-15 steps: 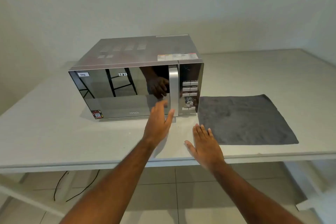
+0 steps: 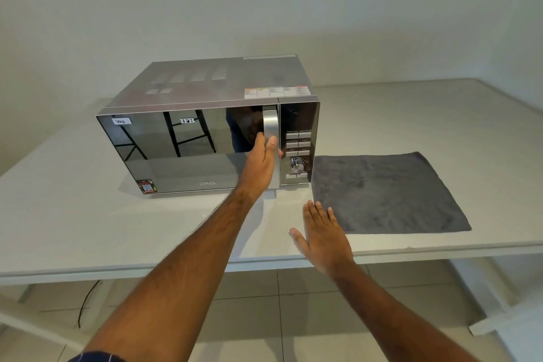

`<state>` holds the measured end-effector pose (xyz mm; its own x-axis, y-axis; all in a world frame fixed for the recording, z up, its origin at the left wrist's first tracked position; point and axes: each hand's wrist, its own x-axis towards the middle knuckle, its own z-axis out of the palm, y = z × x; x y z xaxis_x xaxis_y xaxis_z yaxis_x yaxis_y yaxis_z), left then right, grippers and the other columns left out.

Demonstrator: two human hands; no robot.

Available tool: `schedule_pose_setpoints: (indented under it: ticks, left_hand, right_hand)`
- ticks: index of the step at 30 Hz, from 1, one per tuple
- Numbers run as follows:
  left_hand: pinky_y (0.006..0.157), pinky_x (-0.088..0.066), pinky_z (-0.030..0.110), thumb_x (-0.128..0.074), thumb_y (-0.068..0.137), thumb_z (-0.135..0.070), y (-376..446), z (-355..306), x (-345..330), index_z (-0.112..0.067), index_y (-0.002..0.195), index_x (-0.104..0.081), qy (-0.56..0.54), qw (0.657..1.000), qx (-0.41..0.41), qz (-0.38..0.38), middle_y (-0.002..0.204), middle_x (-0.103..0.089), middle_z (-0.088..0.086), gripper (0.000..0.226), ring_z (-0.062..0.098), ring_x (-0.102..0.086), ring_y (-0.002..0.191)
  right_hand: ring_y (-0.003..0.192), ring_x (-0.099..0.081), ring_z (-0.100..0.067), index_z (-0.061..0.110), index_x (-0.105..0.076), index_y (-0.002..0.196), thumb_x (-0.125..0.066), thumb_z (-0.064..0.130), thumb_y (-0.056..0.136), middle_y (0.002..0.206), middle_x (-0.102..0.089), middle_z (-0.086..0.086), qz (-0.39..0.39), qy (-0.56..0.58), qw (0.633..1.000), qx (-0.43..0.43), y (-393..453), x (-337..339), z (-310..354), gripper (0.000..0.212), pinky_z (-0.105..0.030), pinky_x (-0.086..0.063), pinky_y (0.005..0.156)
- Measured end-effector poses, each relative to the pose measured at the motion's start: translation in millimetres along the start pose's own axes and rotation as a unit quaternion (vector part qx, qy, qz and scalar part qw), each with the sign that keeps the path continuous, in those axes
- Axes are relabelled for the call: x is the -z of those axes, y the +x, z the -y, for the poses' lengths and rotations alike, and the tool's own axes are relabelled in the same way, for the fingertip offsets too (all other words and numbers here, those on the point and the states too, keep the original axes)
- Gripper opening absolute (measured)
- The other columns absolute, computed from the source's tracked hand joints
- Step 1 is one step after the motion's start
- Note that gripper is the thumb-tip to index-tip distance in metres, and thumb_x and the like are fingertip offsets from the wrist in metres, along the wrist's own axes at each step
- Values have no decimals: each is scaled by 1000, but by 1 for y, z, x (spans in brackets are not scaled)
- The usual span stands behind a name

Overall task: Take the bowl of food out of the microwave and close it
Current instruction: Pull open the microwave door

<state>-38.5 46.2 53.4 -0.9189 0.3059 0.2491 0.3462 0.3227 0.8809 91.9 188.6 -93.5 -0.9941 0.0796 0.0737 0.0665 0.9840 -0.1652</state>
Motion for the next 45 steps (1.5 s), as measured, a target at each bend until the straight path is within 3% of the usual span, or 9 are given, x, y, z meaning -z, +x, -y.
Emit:
schedule_pose_setpoints:
  ticks: [8,13,16,27,33,38,40,43,45]
  left_hand:
    - [91,-59,40,-34,114,-36,-45,14,6,-18,124,-54,-34,999,-38,-16,96,-69,1,28,14,-71,93]
    - [94,-61,49,-35,115,-33,-52,6,10,-17,132,-53,-51,998,-25,-2,100,-68,6,30,24,-71,98]
    - [95,-59,51,-35,115,-33,-61,6,13,-23,121,-54,-63,998,-29,-4,97,-68,5,23,25,-71,96]
    - [86,-63,34,-37,111,-50,-93,5,24,-50,106,-55,-82,996,-22,-3,94,-69,-7,19,19,-72,91]
    - [88,-60,40,-37,104,-65,-123,9,36,-48,114,-56,-109,994,-28,-2,98,-67,6,28,29,-69,94]
    - [86,-57,62,-38,105,-66,-157,15,52,-28,104,-59,-140,989,-2,-39,87,-63,18,43,39,-64,81]
    - [82,-56,59,-38,104,-68,-169,18,57,-23,99,-57,-141,987,6,-75,82,-60,18,49,31,-61,75]
    - [74,-57,54,-41,105,-65,-189,24,68,-15,95,-56,-175,979,14,-105,76,-57,18,54,41,-57,70]
    - [64,-55,38,-42,105,-64,-204,27,80,-13,89,-55,-195,973,8,-124,68,-57,7,55,26,-55,62]
  right_hand:
    - [161,-7,-24,9,-12,164,-7,73,98,174,-14,-10,0,-9,1000,-4,3,-7,0,92,-45,-3,131]
    - [161,-5,-23,10,-10,165,-7,73,98,174,-12,-9,0,-11,1000,-10,4,-8,-3,92,-44,-1,131]
    - [161,-3,-23,11,-7,165,-8,72,99,174,-9,-8,6,-12,1000,-11,4,-6,-1,91,-42,3,129]
    - [161,-9,-26,5,-13,164,-12,68,100,173,-15,-12,2,-8,1000,3,1,-2,-3,90,-46,-3,131]
    - [161,-8,-26,6,-12,164,-11,69,100,173,-15,-13,6,-15,1000,3,0,0,-7,90,-47,-7,131]
    - [161,-9,-26,4,-15,163,-13,66,102,173,-17,-14,7,-13,1000,13,-1,4,-3,87,-47,-8,131]
    - [161,-8,-27,4,-15,163,-14,65,103,173,-17,-14,9,-11,1000,11,-2,5,-2,86,-47,-8,131]
    - [161,-9,-27,3,-15,163,-16,63,103,172,-17,-15,9,-12,1000,9,-4,7,-1,85,-47,-8,131]
    - [161,-11,-28,3,-17,163,-18,62,104,172,-19,-15,8,-20,1000,10,-5,9,0,84,-48,-11,131]
